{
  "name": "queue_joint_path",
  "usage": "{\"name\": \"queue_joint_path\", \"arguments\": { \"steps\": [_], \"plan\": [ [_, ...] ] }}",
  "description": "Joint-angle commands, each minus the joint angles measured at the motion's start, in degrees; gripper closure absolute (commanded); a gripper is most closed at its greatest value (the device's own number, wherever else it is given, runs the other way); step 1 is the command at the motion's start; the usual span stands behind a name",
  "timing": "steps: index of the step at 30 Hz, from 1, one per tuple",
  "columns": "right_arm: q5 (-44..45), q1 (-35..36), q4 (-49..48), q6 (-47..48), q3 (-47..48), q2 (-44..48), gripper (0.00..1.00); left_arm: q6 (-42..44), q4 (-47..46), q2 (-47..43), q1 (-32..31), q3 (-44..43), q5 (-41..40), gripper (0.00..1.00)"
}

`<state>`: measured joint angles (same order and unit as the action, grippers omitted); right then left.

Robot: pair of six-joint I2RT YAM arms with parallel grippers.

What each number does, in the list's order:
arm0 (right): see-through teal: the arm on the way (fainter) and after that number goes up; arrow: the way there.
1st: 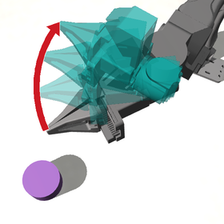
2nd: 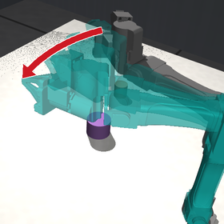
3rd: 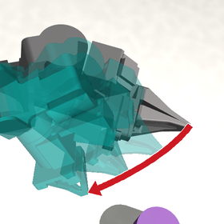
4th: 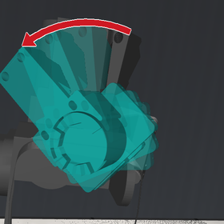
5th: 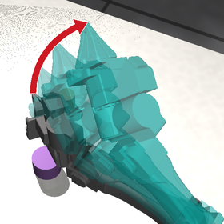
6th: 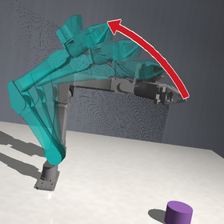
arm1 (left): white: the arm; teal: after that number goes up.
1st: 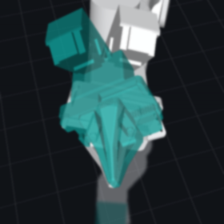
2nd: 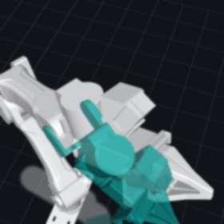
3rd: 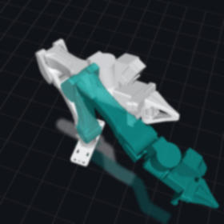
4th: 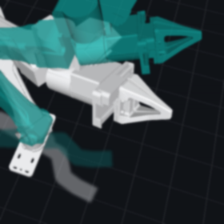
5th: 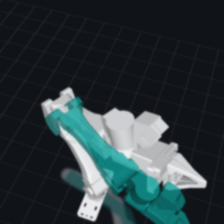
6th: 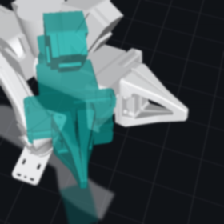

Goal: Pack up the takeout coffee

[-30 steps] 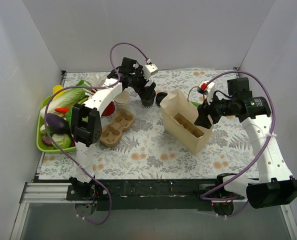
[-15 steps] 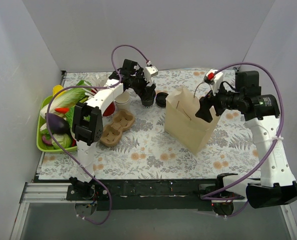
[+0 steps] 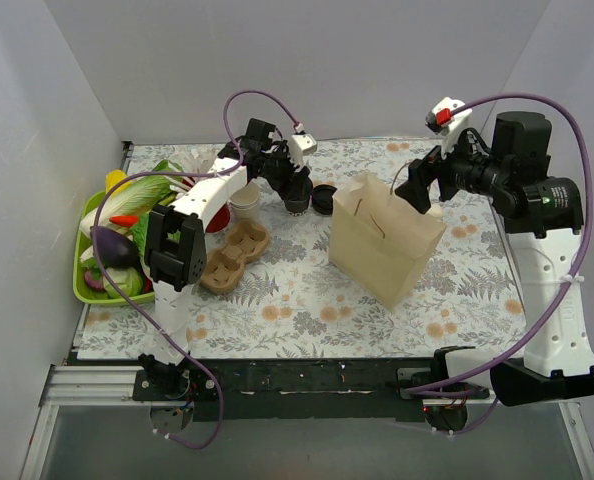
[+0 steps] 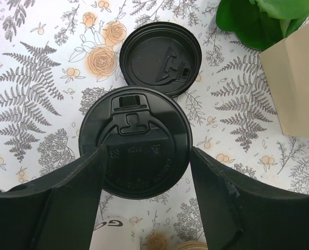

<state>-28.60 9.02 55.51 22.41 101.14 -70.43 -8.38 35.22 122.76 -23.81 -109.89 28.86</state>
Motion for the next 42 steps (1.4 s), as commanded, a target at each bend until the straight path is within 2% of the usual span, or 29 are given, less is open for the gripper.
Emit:
{"name": "queue_joint_path", "arguments": {
  "steps": [1,6,7,11,15,19,22,23,25,26,31,33,36,38,42],
  "plan": [
    [-0.4,-0.31,-4.78,-2.37,-0.59,0.73,0.02,-0.32,3.97,-2.35,-0.53,-1.74,1.02,0.37],
    [-0.41,-0.31,-7.6,-6.14,1.15,0.39,0.02,-0.58,5.56,-4.71,-1.23,-0.16,0.41,0.36],
    [0.47,-0.31,-8.13,-7.2,2.81,0.04,0.02,-0.76,5.38,-5.16,-1.41,0.11,-0.03,0.3],
    [1.97,-1.02,-11.72,-11.68,8.43,-3.03,0.02,-3.65,4.42,-6.83,-1.94,-0.32,-1.43,0.19],
    [1.18,-2.33,-15.32,-19.84,13.81,-6.29,0.02,-7.08,6.78,-7.36,-2.03,-3.05,-2.23,0.16],
    [-4.61,-5.32,-20.6,-31.61,17.33,-9.37,0.02,-9.36,9.24,-8.59,-2.38,-4.37,-3.37,0.16],
    [-9.79,-8.39,-26.38,-45.93,16.02,-10.86,0.02,-11.47,11.62,-9.29,-2.64,-5.95,-4.95,0.14],
    [-13.03,-11.27,-28.5,-55.97,14.8,-10.95,0.02,-12.0,12.23,-9.55,-2.64,-6.04,-5.48,0.14],
    [-14.72,-13.14,-31.76,-63.86,11.12,-11.13,0.02,-12.62,12.33,-9.64,-2.64,-5.08,-7.14,0.13],
    [-15.43,-14.1,-31.95,-70.51,10.48,-11.91,0.02,-13.49,10.85,-9.64,-2.64,-4.55,-8.2,0.13],
    [-13.77,-14.47,-25.63,-77.6,20.29,-16.84,0.02,-15.61,2.94,-8.42,-2.64,-0.16,-17.95,0.08],
    [-15.34,-15.34,-29.82,-80.93,21.37,-16.23,0.02,-14.74,-0.76,-7.45,-2.55,0.55,-19.54,0.08],
    [-16.92,-20.77,-32.74,-87.61,20.51,-13.68,0.02,-15.17,-3.05,-4.56,-2.47,-2.42,-20.07,0.07],
    [-19.55,-24.29,-38.25,-91.84,15.96,-11.93,0.02,-15.96,-4.1,-2.53,-2.29,-4.36,-19.9,0.07],
    [-14.91,-22.29,-36.0,-94.3,14.78,-10.43,0.02,-17.2,-6.57,-2.08,-2.11,-5.87,-19.29,0.07]
  ]
}}
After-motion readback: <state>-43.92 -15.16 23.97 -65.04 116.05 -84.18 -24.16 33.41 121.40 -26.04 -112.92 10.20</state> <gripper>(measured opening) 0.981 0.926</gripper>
